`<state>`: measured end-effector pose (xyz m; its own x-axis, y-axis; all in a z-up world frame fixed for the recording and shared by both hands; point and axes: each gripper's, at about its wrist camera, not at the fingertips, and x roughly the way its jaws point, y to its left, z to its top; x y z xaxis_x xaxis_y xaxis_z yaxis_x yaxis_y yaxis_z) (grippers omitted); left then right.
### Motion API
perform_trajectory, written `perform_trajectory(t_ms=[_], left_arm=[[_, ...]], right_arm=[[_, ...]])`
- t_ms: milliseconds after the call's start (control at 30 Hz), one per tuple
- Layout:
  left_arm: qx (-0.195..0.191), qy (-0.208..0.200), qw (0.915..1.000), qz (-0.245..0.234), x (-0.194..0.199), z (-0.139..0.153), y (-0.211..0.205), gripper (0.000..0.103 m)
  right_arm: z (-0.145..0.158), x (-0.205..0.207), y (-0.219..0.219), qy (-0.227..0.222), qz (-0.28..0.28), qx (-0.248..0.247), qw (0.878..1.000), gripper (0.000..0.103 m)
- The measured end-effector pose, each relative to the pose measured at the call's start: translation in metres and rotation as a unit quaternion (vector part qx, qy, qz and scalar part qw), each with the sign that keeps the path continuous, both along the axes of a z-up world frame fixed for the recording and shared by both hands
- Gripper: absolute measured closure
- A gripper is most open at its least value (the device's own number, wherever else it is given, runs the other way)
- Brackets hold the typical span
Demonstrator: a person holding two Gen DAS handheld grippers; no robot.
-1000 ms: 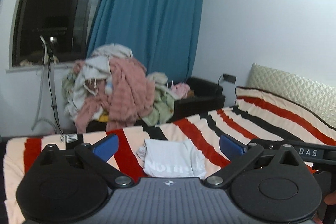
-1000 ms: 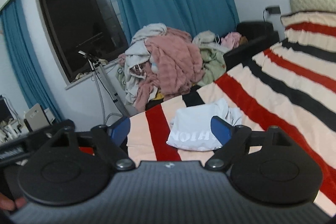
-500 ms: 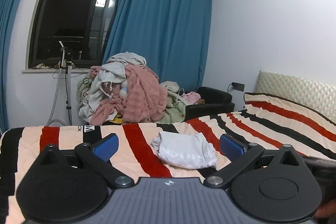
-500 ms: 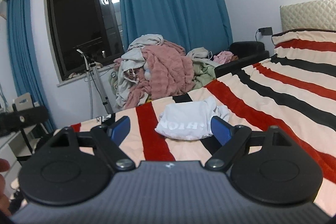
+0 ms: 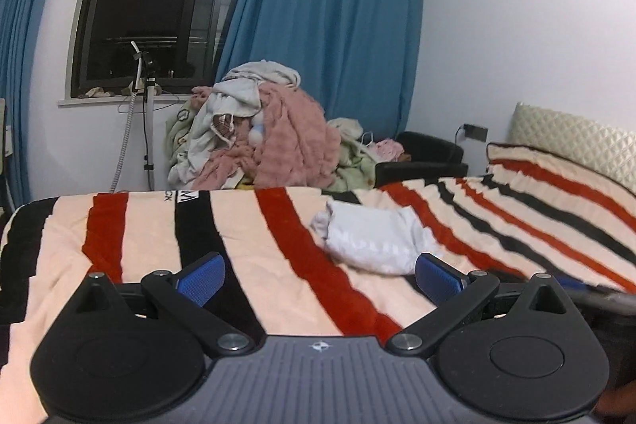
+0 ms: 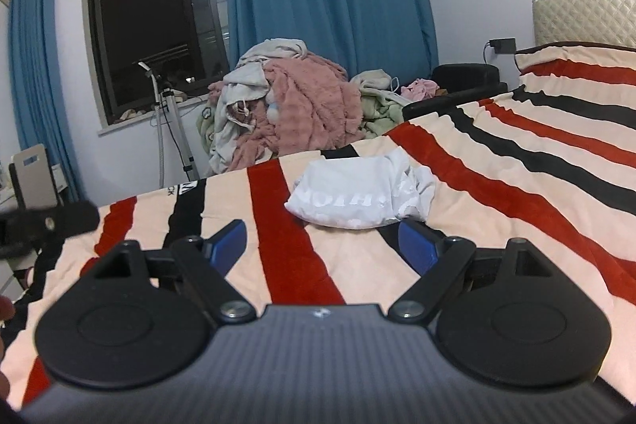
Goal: Fold clothes
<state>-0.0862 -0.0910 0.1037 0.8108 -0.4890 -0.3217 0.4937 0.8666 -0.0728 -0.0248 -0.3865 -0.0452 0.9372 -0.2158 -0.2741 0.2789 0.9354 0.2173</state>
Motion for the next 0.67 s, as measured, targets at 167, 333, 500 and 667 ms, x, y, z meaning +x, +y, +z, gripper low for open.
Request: perform_trajectory(t_ms=[167,333,500,667], left_arm=[[0.01,0.006,0.9999,-0.001,0.0046,-0.007,-0.0062,0.0],[0.016,-0.001,0.9998,0.009,0.0058,-0.0064,-0.01,0.0],[0.016,0.002,0.9997,0.016,0.0076,-0.0066,-0.01,0.0],[0.021,0.0,0.9996,0.021,0.0076,-0.0084,-0.0104,0.0]], right_arm=[[-0.0001,-0.0014,0.0007,-0.001,-0.005,-0.001,1.0,0.018],[-0.0012,0.0009,0.0035,0.006,-0.004,-0.009,1.0,0.018],[-0.0013,0.0008,0.0042,0.009,-0.004,-0.009,1.0,0.018],[-0.0002,0.0006,0.0056,0.009,-0.006,-0.013,1.0,0.018]])
